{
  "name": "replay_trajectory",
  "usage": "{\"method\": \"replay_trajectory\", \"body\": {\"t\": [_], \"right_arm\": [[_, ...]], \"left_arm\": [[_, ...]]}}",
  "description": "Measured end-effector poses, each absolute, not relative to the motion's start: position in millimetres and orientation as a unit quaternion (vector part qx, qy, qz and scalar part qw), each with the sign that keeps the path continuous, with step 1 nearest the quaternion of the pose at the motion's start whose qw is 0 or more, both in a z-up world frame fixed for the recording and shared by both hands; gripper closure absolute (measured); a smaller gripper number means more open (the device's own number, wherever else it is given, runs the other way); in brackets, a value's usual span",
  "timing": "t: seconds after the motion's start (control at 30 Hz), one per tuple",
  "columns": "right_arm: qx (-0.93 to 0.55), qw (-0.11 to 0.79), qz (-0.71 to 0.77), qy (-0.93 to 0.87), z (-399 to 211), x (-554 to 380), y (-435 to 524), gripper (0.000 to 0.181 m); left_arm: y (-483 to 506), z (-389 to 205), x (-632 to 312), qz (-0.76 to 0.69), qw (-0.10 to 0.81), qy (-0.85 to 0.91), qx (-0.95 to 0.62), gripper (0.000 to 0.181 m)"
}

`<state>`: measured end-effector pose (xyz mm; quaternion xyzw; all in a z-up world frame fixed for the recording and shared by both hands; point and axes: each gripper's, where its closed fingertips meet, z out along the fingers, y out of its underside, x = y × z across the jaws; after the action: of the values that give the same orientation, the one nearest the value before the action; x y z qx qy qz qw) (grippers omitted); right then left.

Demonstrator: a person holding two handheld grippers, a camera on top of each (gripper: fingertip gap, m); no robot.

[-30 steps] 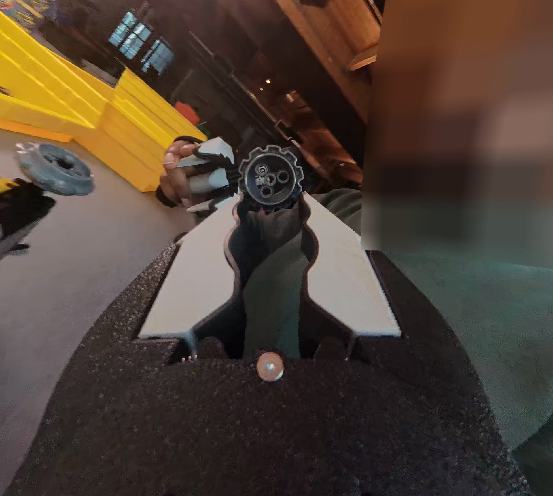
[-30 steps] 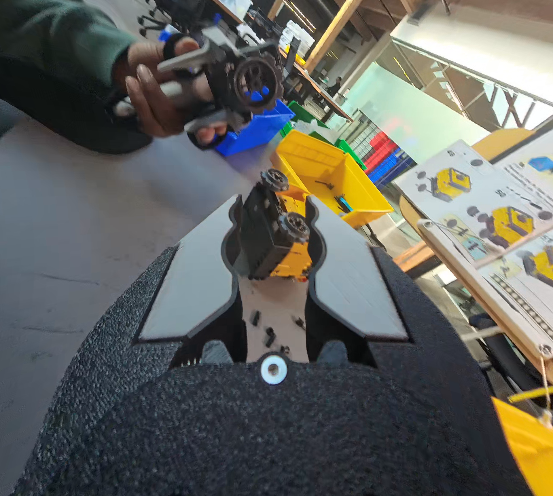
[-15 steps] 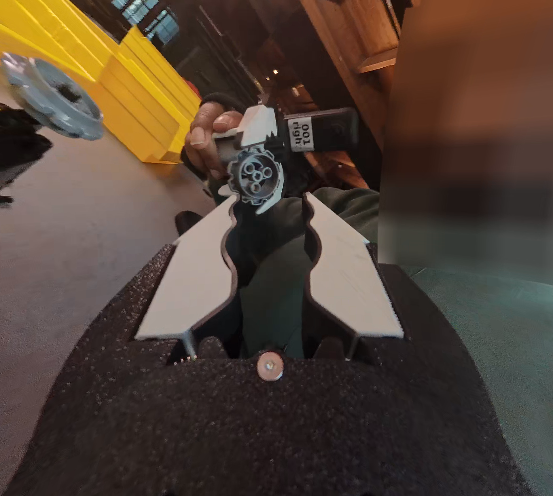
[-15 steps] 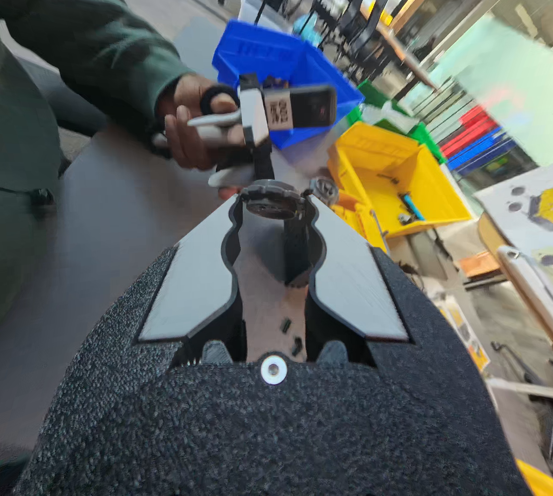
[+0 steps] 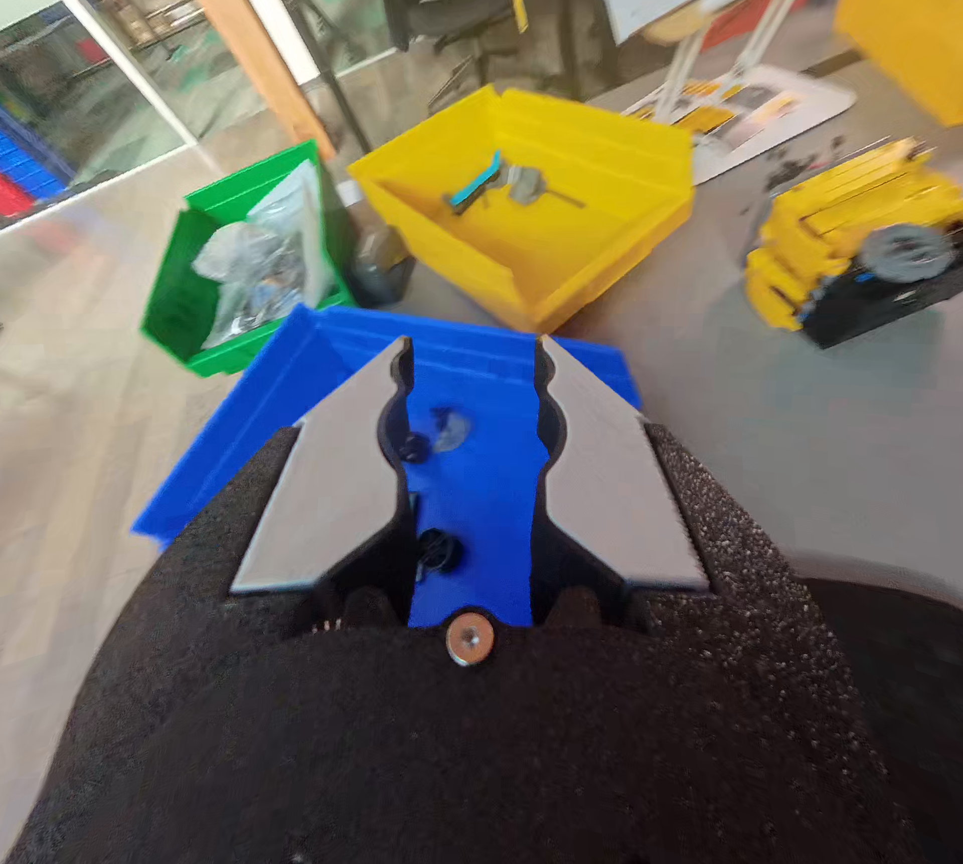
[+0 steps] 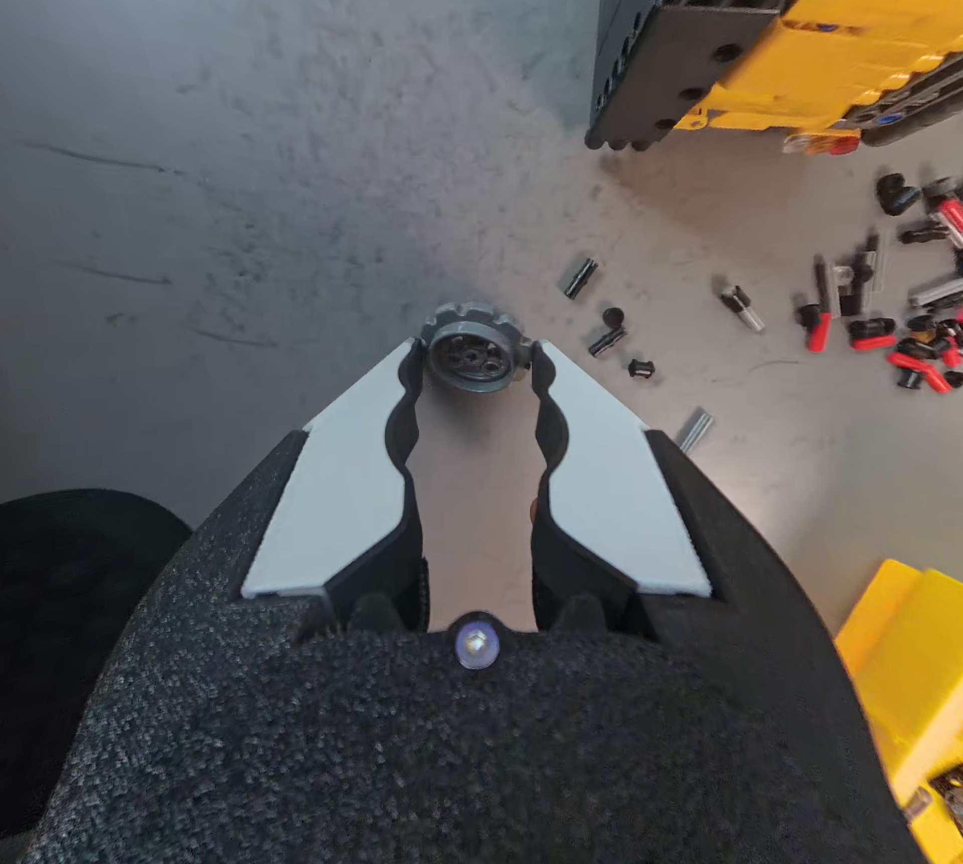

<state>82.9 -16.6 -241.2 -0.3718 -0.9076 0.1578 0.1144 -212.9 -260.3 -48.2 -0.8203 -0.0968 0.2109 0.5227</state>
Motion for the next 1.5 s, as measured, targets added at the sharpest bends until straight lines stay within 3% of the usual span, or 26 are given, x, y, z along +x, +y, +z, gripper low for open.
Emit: {"method": "replay_trajectory", "body": {"t": [0.17,0.23,0.47,0.8,0.9,1.5], "right_arm": [[-0.393,0.103,0.188,-0.894,-244,82,-18,0.139],[-0.403,0.106,0.206,-0.886,-244,82,-17,0.139],[-0.429,0.15,0.29,-0.842,-233,91,-8,0.123],[-0.437,0.29,0.404,-0.749,-199,89,17,0.125],[-0.427,0.3,0.418,-0.743,-197,89,18,0.133],[-0.429,0.315,0.427,-0.731,-196,86,24,0.133]], "left_arm": [[-316,-88,-288,0.253,0.32,-0.099,-0.908,0.14],[-324,-115,-301,0.211,0.268,-0.081,-0.937,0.148],[-341,-182,-326,0.116,0.117,-0.063,-0.984,0.153],[-328,-227,-332,0.042,0.045,-0.046,-0.997,0.169],[-328,-231,-333,0.03,0.037,-0.047,-0.998,0.172],[-329,-235,-319,-0.03,-0.023,-0.034,-0.999,0.17]]}}
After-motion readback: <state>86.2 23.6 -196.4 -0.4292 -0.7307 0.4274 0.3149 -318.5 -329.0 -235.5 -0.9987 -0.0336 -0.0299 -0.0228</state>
